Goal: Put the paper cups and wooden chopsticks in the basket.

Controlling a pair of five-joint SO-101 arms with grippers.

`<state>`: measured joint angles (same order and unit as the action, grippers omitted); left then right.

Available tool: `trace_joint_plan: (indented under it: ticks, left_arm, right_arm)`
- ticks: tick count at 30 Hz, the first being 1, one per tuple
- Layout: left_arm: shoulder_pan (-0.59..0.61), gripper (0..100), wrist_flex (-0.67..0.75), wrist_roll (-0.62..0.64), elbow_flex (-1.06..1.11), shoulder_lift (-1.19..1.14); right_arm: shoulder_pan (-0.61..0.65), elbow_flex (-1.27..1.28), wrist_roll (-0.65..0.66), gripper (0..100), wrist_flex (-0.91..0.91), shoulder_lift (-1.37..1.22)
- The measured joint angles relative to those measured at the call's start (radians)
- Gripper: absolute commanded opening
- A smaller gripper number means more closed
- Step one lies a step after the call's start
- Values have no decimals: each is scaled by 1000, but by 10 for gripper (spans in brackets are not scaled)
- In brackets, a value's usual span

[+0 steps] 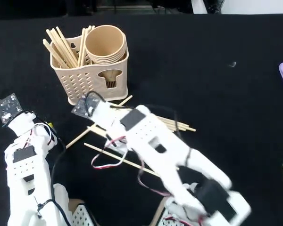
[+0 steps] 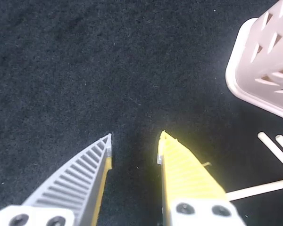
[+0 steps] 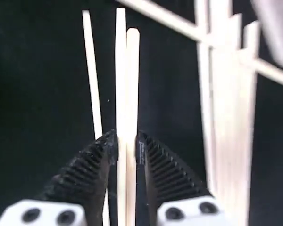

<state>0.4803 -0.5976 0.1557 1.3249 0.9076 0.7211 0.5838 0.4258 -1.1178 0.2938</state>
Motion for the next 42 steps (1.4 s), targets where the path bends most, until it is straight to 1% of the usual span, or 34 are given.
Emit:
trace_joint_plan:
  ticks: [5,8,9,11,16,19,22,25,31,35,40,42]
  left_arm:
    - [0,163,0,0,0,0]
    - [0,163,0,0,0,0]
    - [0,163,0,0,0,0]
    - [0,163,0,0,0,0]
    - [0,163,0,0,0,0]
    - [0,163,0,0,0,0]
    - [0,163,0,0,0,0]
    - [0,163,0,0,0,0]
    - [0,163,0,0,0,0]
    - [0,163,0,0,0,0]
    - [0,163,0,0,0,0]
    - [0,163,0,0,0,0]
  right_arm:
    - [0,-11,0,11,40,215]
    - [0,-86,-2,11,161,321]
    - [0,-103,-3,11,224,345]
    - [0,-114,-58,11,385,365]
    - [0,-115,-292,11,852,321]
    - [0,-115,-328,11,1111,221]
    - [0,-175,-333,11,1278,97]
    - [0,-285,-333,11,1316,-26]
    - [-23,-480,-333,11,1329,-255]
    - [-37,-486,-338,11,1329,-351]
    - [-75,-450,-339,16,1329,-370]
    - [-80,-420,-339,60,1329,-371]
